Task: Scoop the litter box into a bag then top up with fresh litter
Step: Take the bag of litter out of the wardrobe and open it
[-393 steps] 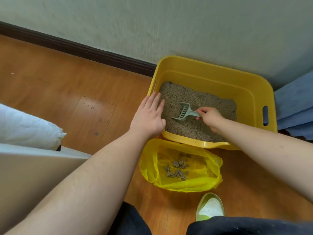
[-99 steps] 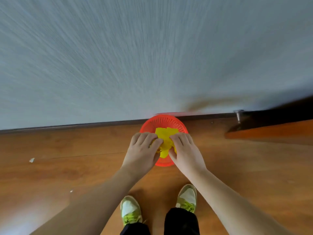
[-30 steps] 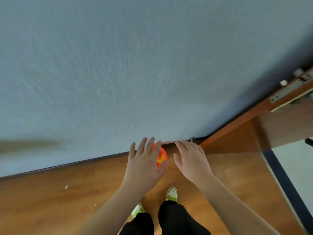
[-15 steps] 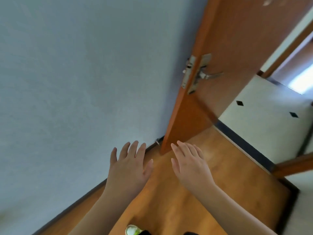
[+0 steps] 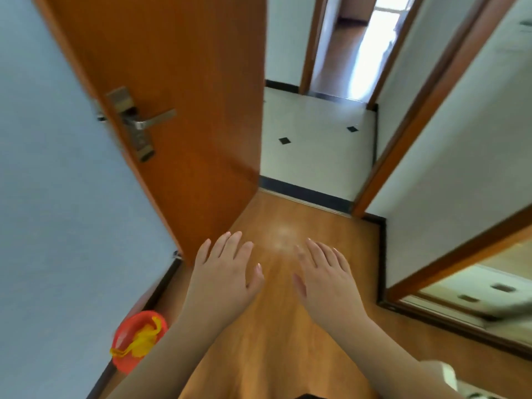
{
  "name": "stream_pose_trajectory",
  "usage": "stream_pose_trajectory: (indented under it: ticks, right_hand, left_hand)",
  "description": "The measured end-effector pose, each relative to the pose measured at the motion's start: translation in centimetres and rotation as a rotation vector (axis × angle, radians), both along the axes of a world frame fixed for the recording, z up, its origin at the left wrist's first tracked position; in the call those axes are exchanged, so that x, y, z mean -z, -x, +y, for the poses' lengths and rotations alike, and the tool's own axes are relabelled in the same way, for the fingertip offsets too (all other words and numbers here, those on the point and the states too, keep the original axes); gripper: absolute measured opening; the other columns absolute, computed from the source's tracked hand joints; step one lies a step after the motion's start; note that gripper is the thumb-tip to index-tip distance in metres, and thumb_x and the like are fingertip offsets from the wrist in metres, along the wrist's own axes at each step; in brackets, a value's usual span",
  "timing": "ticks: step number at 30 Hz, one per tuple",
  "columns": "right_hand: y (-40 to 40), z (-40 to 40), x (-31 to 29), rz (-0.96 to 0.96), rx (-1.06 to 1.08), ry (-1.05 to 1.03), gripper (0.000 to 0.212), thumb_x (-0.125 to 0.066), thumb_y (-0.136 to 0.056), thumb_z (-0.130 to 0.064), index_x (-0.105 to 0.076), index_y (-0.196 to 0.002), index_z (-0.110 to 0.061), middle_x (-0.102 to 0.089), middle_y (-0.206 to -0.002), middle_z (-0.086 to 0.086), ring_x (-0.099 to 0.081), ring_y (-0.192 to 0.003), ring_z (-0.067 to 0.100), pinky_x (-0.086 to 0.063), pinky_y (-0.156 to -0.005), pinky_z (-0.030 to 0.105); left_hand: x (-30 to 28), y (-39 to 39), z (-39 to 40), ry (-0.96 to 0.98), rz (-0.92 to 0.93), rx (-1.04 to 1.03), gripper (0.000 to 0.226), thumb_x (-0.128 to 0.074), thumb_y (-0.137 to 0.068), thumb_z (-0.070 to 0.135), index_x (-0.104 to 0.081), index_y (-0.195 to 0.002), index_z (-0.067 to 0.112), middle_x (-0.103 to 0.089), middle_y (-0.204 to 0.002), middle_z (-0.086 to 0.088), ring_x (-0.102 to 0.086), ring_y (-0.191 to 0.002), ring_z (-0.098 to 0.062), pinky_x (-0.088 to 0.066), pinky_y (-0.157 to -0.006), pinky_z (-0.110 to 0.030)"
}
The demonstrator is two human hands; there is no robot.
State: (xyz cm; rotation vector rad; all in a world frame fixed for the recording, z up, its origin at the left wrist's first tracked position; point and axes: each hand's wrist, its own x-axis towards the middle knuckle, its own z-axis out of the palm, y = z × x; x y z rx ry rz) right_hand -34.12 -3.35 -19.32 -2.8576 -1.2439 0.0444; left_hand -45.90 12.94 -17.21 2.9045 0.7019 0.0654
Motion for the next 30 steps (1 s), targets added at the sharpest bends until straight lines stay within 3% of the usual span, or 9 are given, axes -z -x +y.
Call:
stream_pose_trajectory:
  ticks: [4,7,11,15,18,21,25,30]
  right_hand:
    - [-4.0,-7.7,-0.5,-0.02,0.145,-0.027,0.048,-0.044,-0.094,-0.047,-0.048,-0.137,-0.026,-0.049,-0.143,0.002,-0.044,-0.134,0.024,-0.033,-0.112,0.045]
    - [-6.6,-12.6,-1.0,-0.041,0.276,-0.038,0.048,-0.048,-0.093,-0.048,-0.052,-0.135,-0.026,-0.052,-0.141,0.002,-0.047,-0.131,0.024,-0.027,-0.109,0.042]
    - [-9.4,-17.7,-1.8,-0.003,0.402,-0.007,0.054,-0.03,-0.097,-0.053,-0.031,-0.147,-0.031,-0.029,-0.155,-0.002,-0.027,-0.143,0.021,-0.011,-0.114,0.038]
    - [-12.1,-21.1,-2.4,-0.024,0.531,-0.034,0.055,-0.029,-0.098,-0.052,-0.028,-0.148,-0.029,-0.028,-0.156,-0.001,-0.025,-0.144,0.021,-0.018,-0.117,0.04]
    - [-14.1,-23.0,-2.8,-0.041,0.63,-0.043,0.055,-0.033,-0.097,-0.051,-0.033,-0.147,-0.027,-0.032,-0.154,0.001,-0.03,-0.142,0.023,-0.02,-0.115,0.041]
    - [-16.4,-24.9,-3.3,-0.071,0.728,-0.042,0.054,-0.039,-0.097,-0.049,-0.037,-0.145,-0.025,-0.037,-0.152,0.003,-0.034,-0.14,0.024,-0.022,-0.113,0.04]
    - [-19.7,-27.1,-3.8,-0.074,0.837,-0.031,0.055,-0.036,-0.098,-0.05,-0.033,-0.147,-0.025,-0.031,-0.155,0.004,-0.029,-0.143,0.025,-0.02,-0.115,0.041]
    - [-23.2,-28.6,-4.5,-0.094,0.983,-0.03,0.056,-0.031,-0.097,-0.053,-0.026,-0.148,-0.03,-0.024,-0.157,0.0,-0.022,-0.145,0.024,-0.014,-0.117,0.042]
  left_hand:
    - [-0.7,-6.0,-5.8,-0.002,-0.046,0.12,0.053,-0.032,-0.091,0.053,-0.067,-0.12,0.024,-0.063,-0.132,-0.004,-0.057,-0.125,-0.025,-0.036,-0.106,-0.05]
    - [-1.3,-9.9,-9.7,-0.016,-0.051,0.227,0.053,-0.032,-0.092,0.055,-0.063,-0.124,0.026,-0.062,-0.133,-0.002,-0.057,-0.125,-0.025,-0.038,-0.105,-0.051]
    - [-1.5,-13.9,-14.0,-0.033,-0.035,0.401,0.054,-0.031,-0.094,0.056,-0.056,-0.133,0.028,-0.057,-0.139,0.001,-0.05,-0.132,-0.023,-0.035,-0.11,-0.05]
    - [-1.5,-18.2,-17.4,-0.046,0.007,0.593,0.062,-0.021,-0.094,0.058,-0.05,-0.14,0.029,-0.051,-0.146,0.001,-0.042,-0.139,-0.023,-0.034,-0.113,-0.053]
    - [-1.4,-22.3,-19.4,-0.079,0.03,0.703,0.068,-0.009,-0.091,0.06,-0.034,-0.149,0.033,-0.037,-0.156,0.003,-0.027,-0.146,-0.02,-0.023,-0.119,-0.05]
    - [-1.3,-27.3,-21.5,-0.092,0.038,0.75,0.063,-0.017,-0.094,0.063,-0.02,-0.152,0.037,-0.022,-0.162,0.005,-0.015,-0.15,-0.021,-0.017,-0.12,-0.048]
    - [-2.3,-34.0,-23.9,-0.108,0.003,0.902,0.063,-0.027,-0.094,0.062,-0.022,-0.152,0.035,-0.026,-0.16,0.003,-0.019,-0.149,-0.021,-0.016,-0.121,-0.046]
    - [-4.0,-40.6,-26.7,-0.151,-0.043,1.077,0.073,-0.013,-0.087,0.069,-0.022,-0.151,0.035,-0.026,-0.16,0.001,-0.023,-0.147,-0.023,-0.022,-0.119,-0.048]
